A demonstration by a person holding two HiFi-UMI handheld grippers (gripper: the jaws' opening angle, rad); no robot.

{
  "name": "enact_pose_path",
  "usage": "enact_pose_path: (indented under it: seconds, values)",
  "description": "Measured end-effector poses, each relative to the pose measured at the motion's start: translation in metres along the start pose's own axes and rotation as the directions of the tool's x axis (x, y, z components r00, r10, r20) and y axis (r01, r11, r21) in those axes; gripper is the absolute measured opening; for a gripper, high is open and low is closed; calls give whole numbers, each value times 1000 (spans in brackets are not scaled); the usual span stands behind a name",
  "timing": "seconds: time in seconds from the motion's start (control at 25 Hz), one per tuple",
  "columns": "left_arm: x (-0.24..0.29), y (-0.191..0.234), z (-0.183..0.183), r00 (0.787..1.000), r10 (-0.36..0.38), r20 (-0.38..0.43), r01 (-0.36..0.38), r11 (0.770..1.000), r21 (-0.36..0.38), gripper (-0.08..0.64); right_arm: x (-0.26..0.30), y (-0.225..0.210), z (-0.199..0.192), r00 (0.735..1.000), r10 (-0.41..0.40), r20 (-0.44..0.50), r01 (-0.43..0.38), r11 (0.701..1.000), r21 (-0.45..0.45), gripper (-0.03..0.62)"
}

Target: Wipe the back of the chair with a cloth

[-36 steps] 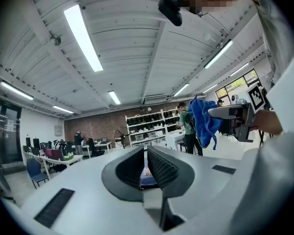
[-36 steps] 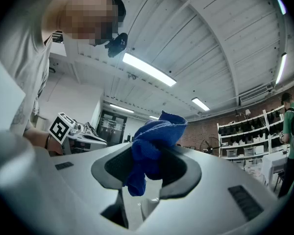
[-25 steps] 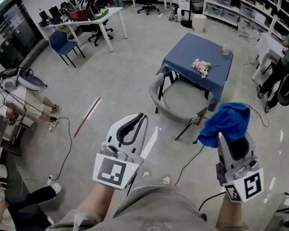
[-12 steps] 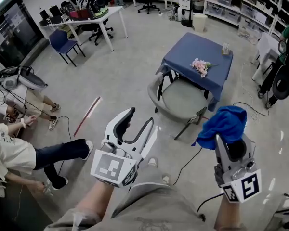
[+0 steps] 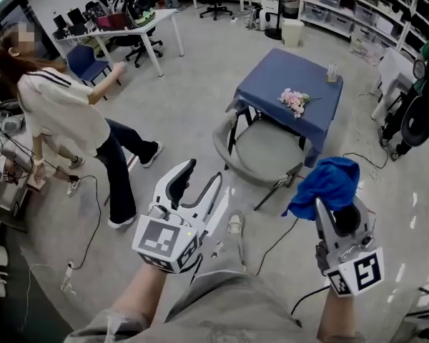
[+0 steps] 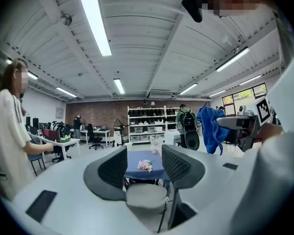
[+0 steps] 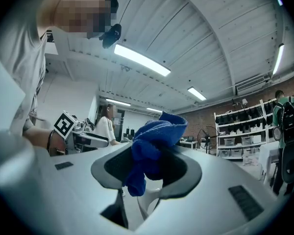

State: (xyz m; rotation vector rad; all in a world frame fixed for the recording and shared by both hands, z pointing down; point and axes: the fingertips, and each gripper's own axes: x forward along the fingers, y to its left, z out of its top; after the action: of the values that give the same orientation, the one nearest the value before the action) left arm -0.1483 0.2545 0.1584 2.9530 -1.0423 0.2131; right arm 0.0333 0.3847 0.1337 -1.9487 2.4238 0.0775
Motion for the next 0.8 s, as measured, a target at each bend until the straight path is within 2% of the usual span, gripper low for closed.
enact_pose_path:
  seconds: [0.28,0.52,0.8]
  values:
    - [50,28,-36,997,11,-77,-14,999,-43,227,43,-35,-45,997,2,-77,-1,1000,23,166]
    - [103,62,-58,990,0,-141,-11,997,-71,227,103,-61,-75,990,19,-141,-12,999,52,167]
    - [161,95,-104,966,-33,-257,-1,991,-130,227,177,-87,-123,972,52,-229,-29,994,104,167]
